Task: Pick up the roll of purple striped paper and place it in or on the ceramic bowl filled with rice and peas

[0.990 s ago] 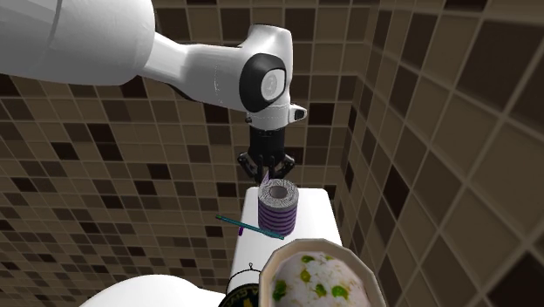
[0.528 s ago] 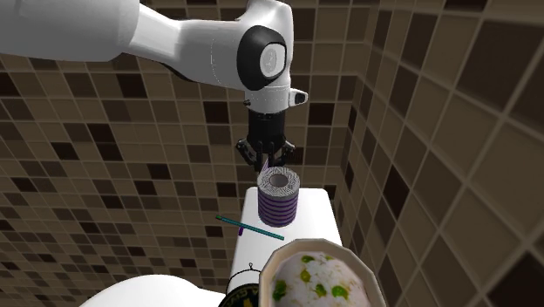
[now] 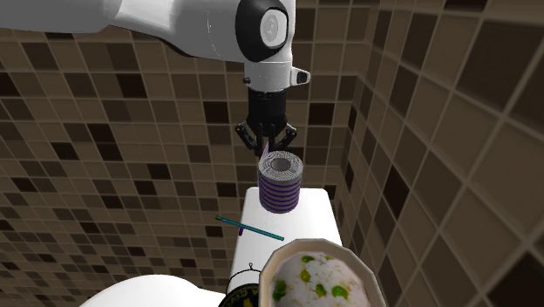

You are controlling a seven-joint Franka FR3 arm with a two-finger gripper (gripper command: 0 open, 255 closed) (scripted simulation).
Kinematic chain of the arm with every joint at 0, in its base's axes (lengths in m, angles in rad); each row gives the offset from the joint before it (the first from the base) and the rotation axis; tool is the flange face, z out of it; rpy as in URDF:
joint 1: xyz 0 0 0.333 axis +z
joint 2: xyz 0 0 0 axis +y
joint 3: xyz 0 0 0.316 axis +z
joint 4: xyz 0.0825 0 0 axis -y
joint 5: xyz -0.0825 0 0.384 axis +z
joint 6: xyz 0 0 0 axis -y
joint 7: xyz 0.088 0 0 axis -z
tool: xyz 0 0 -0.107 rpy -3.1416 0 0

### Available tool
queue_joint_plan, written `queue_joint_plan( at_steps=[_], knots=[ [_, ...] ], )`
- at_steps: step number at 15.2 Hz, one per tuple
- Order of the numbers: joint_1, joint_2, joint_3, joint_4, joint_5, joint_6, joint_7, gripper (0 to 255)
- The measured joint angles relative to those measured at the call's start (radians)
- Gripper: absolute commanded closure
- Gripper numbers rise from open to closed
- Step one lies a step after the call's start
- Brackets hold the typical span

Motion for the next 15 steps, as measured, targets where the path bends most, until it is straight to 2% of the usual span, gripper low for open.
queue_joint_plan(
  at_steps=[11,15],
  knots=[
    [-0.001,-0.008,0.0,0.135,0.0,-0.143,0.0,255],
    [0.001,0.008,0.0,0.216,0.0,-0.209,0.003,255]
  ],
)
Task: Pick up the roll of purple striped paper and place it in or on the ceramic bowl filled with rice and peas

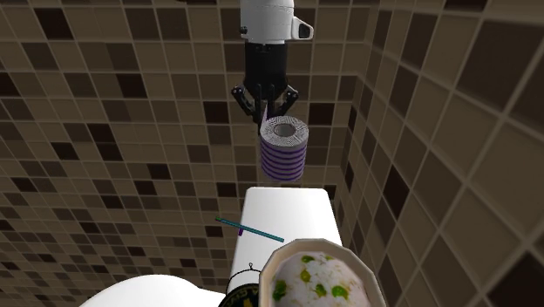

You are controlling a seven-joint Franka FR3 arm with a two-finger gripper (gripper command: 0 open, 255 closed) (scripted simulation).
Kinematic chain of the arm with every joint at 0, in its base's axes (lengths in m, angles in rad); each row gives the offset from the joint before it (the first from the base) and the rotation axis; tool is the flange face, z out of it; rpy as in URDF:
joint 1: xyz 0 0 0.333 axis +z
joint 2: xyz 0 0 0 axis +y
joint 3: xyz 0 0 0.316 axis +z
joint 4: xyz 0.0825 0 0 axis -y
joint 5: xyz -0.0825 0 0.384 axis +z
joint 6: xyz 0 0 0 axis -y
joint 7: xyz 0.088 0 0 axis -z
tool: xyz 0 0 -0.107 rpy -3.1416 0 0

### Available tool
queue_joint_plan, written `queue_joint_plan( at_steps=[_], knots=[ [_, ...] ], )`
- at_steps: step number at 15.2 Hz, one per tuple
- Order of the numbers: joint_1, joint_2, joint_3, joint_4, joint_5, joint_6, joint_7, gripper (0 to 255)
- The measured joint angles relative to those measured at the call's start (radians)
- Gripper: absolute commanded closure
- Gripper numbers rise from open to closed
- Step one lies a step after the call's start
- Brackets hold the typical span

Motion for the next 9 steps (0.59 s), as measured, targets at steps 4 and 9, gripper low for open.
queue_joint_plan(
  at_steps=[4,9],
  knots=[
    [-0.02,-0.079,-0.008,-0.091,0.0,0.012,-0.027,255],
    [-0.07,-0.239,-0.035,-0.315,-0.002,0.076,-0.105,255]
  ],
)
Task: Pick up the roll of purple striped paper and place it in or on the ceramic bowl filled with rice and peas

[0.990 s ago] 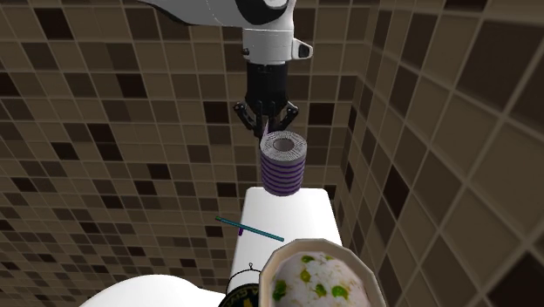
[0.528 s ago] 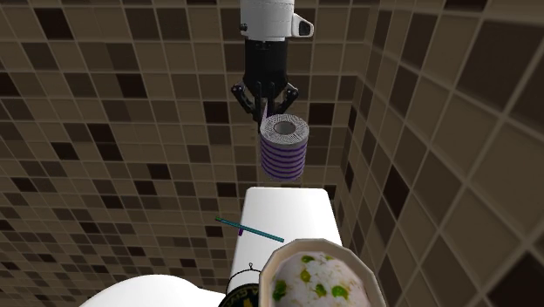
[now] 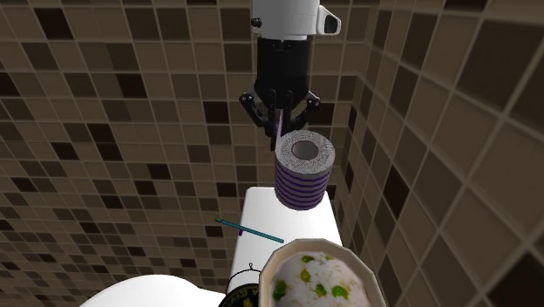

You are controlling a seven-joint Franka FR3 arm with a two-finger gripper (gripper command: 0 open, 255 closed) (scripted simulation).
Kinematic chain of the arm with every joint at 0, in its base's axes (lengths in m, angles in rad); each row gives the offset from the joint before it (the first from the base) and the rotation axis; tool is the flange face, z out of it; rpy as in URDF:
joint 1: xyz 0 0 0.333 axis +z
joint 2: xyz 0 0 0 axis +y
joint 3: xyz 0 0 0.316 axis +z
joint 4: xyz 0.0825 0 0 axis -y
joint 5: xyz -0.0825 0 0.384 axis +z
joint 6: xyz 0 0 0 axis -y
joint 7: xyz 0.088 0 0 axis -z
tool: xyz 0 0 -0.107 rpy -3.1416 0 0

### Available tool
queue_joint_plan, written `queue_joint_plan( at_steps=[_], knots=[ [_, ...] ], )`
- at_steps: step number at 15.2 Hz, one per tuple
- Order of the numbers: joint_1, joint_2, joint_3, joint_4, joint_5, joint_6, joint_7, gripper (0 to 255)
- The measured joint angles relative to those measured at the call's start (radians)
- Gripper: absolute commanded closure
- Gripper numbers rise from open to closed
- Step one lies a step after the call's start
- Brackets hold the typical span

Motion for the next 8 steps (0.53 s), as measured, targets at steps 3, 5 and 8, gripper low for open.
queue_joint_plan(
  at_steps=[3,5,8],
  knots=[
    [-0.028,-0.086,-0.02,-0.112,-0.004,0.027,-0.048,255],
    [-0.047,-0.152,-0.034,-0.193,-0.009,0.042,-0.081,255],
    [-0.076,-0.209,-0.06,-0.254,-0.017,0.047,-0.134,255]
  ],
)
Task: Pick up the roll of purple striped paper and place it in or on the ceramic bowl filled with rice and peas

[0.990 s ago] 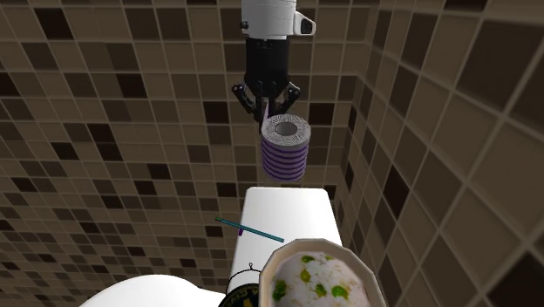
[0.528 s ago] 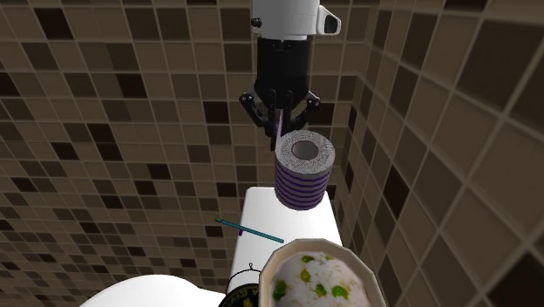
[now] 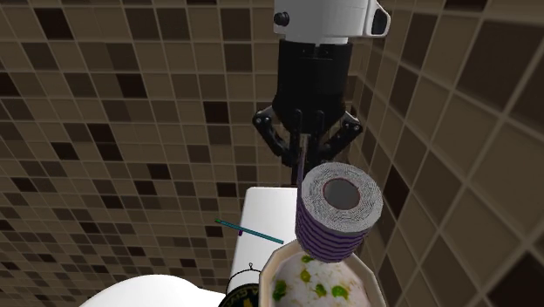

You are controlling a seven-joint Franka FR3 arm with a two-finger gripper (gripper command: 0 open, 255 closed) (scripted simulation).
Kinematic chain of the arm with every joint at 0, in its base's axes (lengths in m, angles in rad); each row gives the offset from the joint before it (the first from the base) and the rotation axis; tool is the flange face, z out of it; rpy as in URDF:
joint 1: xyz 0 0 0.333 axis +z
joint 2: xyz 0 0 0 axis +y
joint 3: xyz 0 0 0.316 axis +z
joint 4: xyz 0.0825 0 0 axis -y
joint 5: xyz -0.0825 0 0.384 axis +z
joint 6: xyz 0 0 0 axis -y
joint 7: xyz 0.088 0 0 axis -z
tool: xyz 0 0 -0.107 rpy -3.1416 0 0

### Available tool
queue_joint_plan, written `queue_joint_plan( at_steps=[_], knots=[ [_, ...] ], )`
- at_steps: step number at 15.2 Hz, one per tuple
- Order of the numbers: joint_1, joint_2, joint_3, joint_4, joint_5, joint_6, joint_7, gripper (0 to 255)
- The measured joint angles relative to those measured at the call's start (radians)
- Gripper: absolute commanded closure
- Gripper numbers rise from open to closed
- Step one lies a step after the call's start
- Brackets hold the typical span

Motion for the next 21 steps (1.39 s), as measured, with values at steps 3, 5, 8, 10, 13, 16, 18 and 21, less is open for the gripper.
queue_joint_plan(
  at_steps=[3,5,8,10,13,16,18,21],
  knots=[
    [-0.024,-0.057,-0.023,-0.069,-0.009,0.014,-0.045,255],
    [-0.027,-0.067,-0.026,-0.104,-0.011,0.038,-0.051,255],
    [-0.028,-0.063,-0.027,-0.137,-0.011,0.074,-0.052,255],
    [-0.028,-0.061,-0.027,-0.161,-0.011,0.101,-0.052,255],
    [-0.028,-0.056,-0.027,-0.198,-0.01,0.142,-0.051,255],
    [-0.029,-0.05,-0.028,-0.231,-0.01,0.182,-0.052,255],
    [-0.028,-0.048,-0.027,-0.259,-0.01,0.211,-0.051,255],
    [-0.029,-0.04,-0.028,-0.268,-0.009,0.231,-0.053,255]
  ],
)
